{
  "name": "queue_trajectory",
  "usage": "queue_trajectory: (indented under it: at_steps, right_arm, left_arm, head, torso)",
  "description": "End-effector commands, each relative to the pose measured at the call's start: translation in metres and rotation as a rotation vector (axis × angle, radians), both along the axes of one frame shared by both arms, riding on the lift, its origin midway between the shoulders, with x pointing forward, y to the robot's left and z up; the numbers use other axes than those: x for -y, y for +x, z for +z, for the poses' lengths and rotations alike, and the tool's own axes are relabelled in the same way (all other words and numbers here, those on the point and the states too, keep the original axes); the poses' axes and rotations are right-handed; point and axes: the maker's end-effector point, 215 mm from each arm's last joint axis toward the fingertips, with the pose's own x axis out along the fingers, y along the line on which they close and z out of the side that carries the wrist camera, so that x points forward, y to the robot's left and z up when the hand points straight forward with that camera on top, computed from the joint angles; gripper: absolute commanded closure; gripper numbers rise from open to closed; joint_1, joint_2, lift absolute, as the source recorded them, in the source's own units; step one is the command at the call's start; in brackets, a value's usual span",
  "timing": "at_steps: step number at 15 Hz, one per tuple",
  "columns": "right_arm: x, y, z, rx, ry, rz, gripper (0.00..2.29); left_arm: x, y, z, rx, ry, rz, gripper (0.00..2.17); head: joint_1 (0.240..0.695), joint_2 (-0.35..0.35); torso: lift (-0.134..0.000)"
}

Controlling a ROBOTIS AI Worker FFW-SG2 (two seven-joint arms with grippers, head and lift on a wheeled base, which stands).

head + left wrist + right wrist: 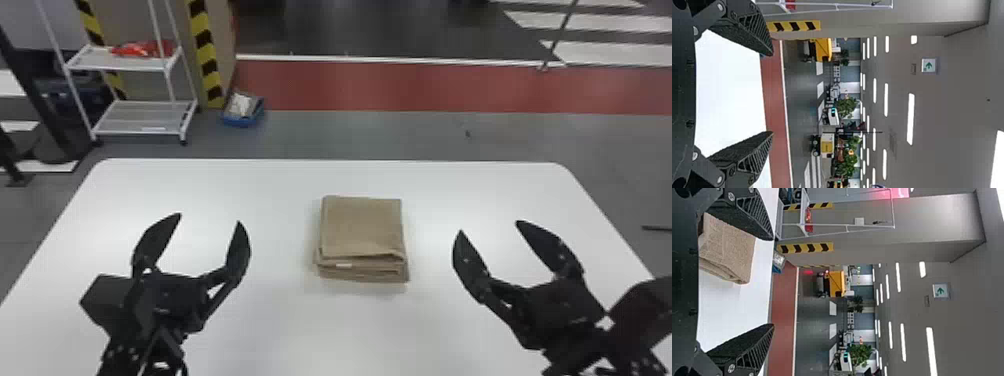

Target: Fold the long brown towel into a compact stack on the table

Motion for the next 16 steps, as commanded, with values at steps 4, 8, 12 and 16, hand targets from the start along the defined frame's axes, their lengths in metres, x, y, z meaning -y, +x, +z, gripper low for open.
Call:
queue_trajectory:
  at_steps: [4,8,12,16]
  right_arm:
    - [0.007,-0.008,-0.040,-0.116,0.011,-0.036,0.06]
    - [0.015,-0.010,-0.050,-0.138,0.019,-0.048,0.07]
    - [0.013,-0.010,-0.049,-0.119,0.025,-0.047,0.06]
    - [0.014,-0.012,-0.033,-0.065,0.028,-0.054,0.06]
  left_arm:
    - [0.007,-0.017,-0.002,-0.035,-0.006,-0.018,0.02]
    - [-0.045,-0.008,-0.012,-0.054,-0.017,0.069,0.02]
    - [-0.078,-0.005,-0.002,-0.029,-0.031,0.126,0.02]
    - [-0.071,-0.007,0.013,-0.006,-0.040,0.107,0.03]
  head:
    - [0.695,-0.048]
    - [0.695,-0.052]
    - [0.695,0.017]
    - [0.695,0.038]
  torso:
    - [-0.111]
    - [-0.111]
    - [-0.111]
    - [-0.111]
